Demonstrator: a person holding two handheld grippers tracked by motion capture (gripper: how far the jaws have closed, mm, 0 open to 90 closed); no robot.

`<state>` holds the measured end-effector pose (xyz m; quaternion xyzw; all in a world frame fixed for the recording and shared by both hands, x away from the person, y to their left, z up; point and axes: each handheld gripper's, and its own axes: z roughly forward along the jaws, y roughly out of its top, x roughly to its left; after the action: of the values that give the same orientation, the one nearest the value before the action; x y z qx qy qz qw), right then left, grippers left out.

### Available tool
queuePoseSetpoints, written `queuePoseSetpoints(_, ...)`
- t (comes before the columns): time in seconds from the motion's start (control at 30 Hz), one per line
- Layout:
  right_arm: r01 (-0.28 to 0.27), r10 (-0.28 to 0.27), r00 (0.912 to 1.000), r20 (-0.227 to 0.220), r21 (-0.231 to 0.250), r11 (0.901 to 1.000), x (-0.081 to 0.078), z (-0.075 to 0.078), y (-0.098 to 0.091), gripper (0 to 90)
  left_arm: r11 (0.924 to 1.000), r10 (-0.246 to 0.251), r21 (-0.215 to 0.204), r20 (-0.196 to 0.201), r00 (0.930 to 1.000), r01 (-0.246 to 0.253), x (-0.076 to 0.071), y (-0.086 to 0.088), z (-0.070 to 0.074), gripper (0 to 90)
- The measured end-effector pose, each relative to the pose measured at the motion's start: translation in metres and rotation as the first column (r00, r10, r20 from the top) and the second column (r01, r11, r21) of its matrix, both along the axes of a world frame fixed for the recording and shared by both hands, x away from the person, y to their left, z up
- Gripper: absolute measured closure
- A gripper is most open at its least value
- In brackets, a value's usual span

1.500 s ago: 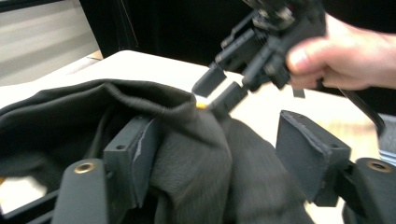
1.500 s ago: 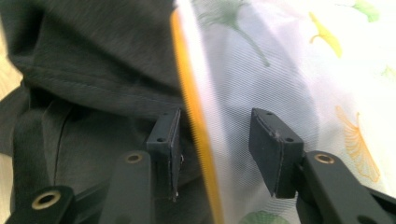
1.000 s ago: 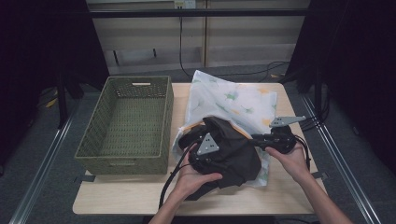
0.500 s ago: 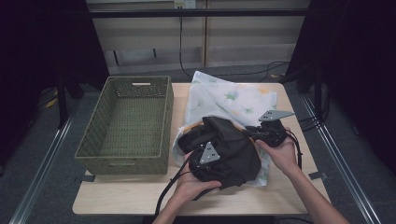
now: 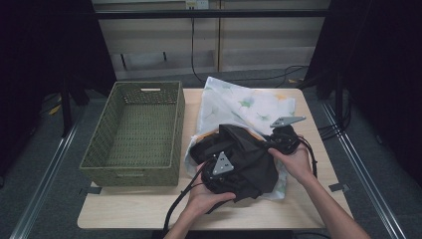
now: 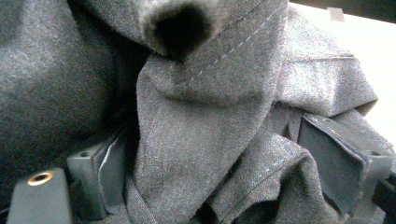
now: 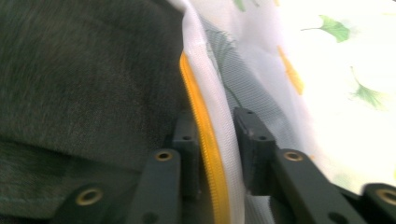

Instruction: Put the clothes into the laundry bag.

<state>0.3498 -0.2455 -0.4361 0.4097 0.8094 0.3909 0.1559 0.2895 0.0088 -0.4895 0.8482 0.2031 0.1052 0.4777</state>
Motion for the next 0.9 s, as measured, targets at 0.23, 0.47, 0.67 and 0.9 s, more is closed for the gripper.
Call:
queuePoseSetpoints(0.23, -0.011, 0.008, 0.9994, 0.033, 0.098, 0.9951, -0.011, 0.021, -0.015, 85.2, 0.9997, -0.001, -0.023, 0.008, 1.0000, 0.001, -0.002, 0.004, -0.002, 13.3)
queuePoseSetpoints(0.47, -0.048, 0.046, 0.9986, 0.027, 0.074, 0.9961, -0.018, 0.025, -0.005, 90.0, 0.9998, 0.010, 0.019, 0.041, 0.9991, -0.011, -0.006, 0.000, -0.003, 11.1)
queuePoseSetpoints(0.67, -0.079, 0.076, 0.9963, 0.040, 0.082, 0.9935, -0.025, 0.033, -0.001, 90.0, 0.9964, -0.012, 0.084, 0.083, 0.9965, 0.005, -0.009, -0.009, -0.012, 1.7)
queuePoseSetpoints(0.9, -0.090, 0.089, 0.9957, 0.027, 0.072, 0.9933, -0.025, 0.030, 0.002, 90.0, 0.9835, -0.054, 0.174, 0.033, 0.9980, 0.048, -0.006, -0.018, -0.017, 0.0)
